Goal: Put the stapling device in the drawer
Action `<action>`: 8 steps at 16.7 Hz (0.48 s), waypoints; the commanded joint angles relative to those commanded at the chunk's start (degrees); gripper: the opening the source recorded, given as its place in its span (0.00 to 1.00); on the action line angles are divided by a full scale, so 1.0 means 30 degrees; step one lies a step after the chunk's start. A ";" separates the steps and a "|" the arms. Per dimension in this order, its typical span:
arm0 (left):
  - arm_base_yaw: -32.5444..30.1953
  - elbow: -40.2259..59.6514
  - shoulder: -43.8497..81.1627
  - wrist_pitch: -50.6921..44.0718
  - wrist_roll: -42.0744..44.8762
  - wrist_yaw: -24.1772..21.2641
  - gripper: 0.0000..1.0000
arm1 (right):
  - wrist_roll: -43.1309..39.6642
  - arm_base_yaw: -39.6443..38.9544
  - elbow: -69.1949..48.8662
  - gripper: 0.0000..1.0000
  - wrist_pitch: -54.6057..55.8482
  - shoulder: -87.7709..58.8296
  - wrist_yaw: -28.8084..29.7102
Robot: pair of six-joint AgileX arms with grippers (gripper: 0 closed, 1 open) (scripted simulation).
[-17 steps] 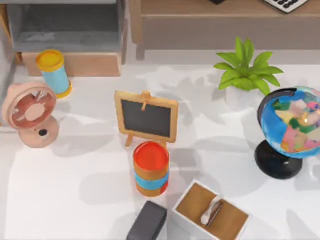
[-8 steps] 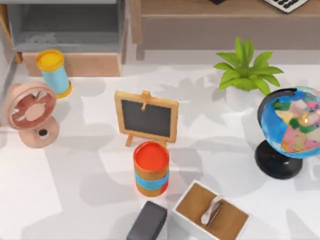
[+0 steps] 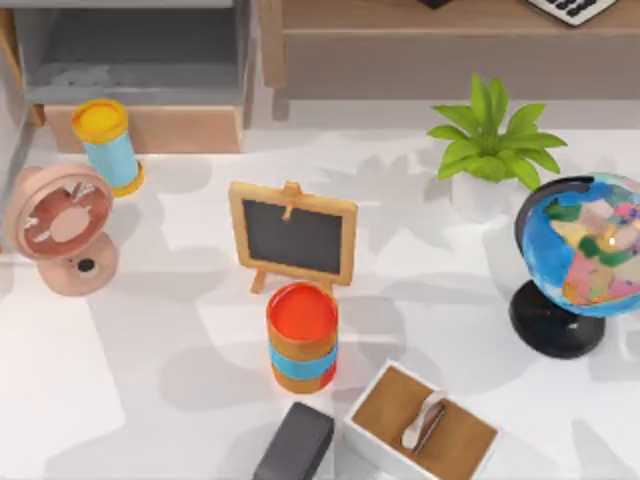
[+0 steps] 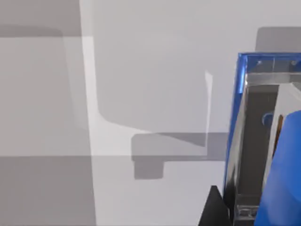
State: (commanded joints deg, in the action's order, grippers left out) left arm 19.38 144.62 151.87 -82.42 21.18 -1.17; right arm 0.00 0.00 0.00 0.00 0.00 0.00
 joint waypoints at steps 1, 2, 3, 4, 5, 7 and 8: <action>-0.0002 -0.0172 -0.0040 0.0130 0.0005 0.0007 0.00 | 0.0000 0.0000 0.0000 1.00 0.0000 0.0000 0.0000; -0.0006 -0.0400 -0.0078 0.0313 0.0018 -0.0007 0.00 | 0.0000 0.0000 0.0000 1.00 0.0000 0.0000 0.0000; -0.0014 -0.0549 -0.0087 0.0413 0.0025 -0.0020 0.00 | 0.0000 0.0000 0.0000 1.00 0.0000 0.0000 0.0000; -0.0015 -0.0558 -0.0086 0.0419 0.0025 -0.0020 0.00 | 0.0000 0.0000 0.0000 1.00 0.0000 0.0000 0.0000; -0.0015 -0.0558 -0.0086 0.0419 0.0025 -0.0020 0.00 | 0.0000 0.0000 0.0000 1.00 0.0000 0.0000 0.0000; -0.0015 -0.0558 -0.0086 0.0419 0.0025 -0.0020 0.08 | 0.0000 0.0000 0.0000 1.00 0.0000 0.0000 0.0000; -0.0015 -0.0558 -0.0086 0.0419 0.0025 -0.0020 0.15 | 0.0000 0.0000 0.0000 1.00 0.0000 0.0000 0.0000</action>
State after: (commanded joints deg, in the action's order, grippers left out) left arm 19.34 142.95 151.61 -81.16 21.26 -1.23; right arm 0.00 0.00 0.00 0.00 0.00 0.00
